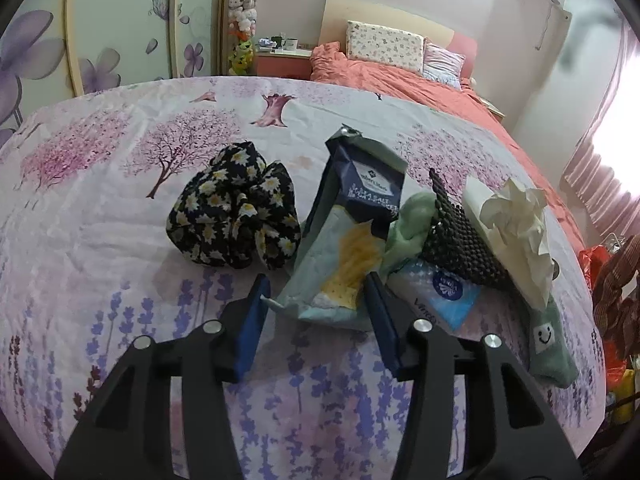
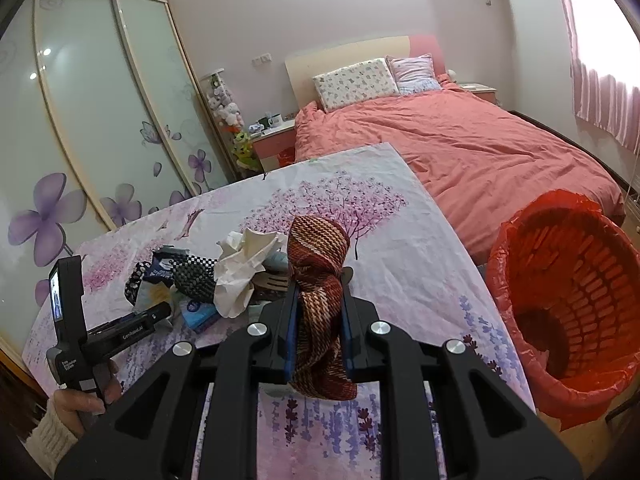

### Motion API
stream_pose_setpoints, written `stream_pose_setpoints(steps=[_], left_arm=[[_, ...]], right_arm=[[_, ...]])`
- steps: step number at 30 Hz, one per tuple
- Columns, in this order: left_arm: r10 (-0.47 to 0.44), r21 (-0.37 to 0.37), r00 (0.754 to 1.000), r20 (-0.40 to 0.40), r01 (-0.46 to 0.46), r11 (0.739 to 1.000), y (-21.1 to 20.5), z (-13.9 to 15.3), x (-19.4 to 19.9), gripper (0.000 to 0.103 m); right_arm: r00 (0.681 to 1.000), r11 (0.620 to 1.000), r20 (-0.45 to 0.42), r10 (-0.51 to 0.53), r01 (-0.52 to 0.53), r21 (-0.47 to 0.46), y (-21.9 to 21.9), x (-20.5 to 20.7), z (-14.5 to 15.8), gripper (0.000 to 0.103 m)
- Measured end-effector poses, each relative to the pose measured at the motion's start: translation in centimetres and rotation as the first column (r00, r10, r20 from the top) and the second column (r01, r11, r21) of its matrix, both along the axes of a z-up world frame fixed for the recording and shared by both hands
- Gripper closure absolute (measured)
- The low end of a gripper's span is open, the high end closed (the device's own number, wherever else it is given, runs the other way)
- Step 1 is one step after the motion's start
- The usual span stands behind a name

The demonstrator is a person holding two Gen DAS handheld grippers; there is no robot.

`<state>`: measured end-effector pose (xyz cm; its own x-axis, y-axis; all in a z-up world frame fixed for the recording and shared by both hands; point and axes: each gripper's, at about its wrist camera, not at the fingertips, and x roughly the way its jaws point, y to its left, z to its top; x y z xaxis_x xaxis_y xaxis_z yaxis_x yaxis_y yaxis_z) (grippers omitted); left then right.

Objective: Collect trash
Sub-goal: 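Carry the plaid cloth and snack bag over the red basket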

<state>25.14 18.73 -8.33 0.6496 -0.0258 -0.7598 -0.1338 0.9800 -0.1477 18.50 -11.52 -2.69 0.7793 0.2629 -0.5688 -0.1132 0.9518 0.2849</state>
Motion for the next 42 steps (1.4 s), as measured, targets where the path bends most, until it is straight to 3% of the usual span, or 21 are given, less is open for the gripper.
stream_pose_setpoints(steps=[4,12,24,33,42], left_arm=[[-0.028,-0.014,0.999,0.021,0.028,0.999,-0.2,0.5,-0.3,0.083],[-0.038,0.015,0.996,0.078,0.036,0.999,-0.7,2.7,-1.7,0.084],[-0.074,0.048,0.981,0.178,0.066,0.997,-3.8,8.6,-4.5,0.084],[-0.178,0.031,0.960,0.217,0.175,0.984,-9.2,10.9,-5.9,0.084],[-0.298,0.017,0.925,0.237,0.303,0.953,-15.3,11.8,-6.6,0.084]], right_arm=[[1.000,1.000,0.001,-0.004,0.004,-0.004,-0.2,-0.2,0.0,0.086],[1.000,1.000,0.015,-0.019,0.019,0.004,-1.1,-0.8,0.5,0.086],[0.997,0.999,0.069,-0.045,0.044,0.019,-2.8,-2.5,2.1,0.086],[0.991,0.996,0.102,-0.088,0.085,0.028,-5.0,-3.7,2.8,0.086],[0.979,0.988,0.130,-0.154,0.150,0.038,-7.5,-4.7,3.2,0.086]])
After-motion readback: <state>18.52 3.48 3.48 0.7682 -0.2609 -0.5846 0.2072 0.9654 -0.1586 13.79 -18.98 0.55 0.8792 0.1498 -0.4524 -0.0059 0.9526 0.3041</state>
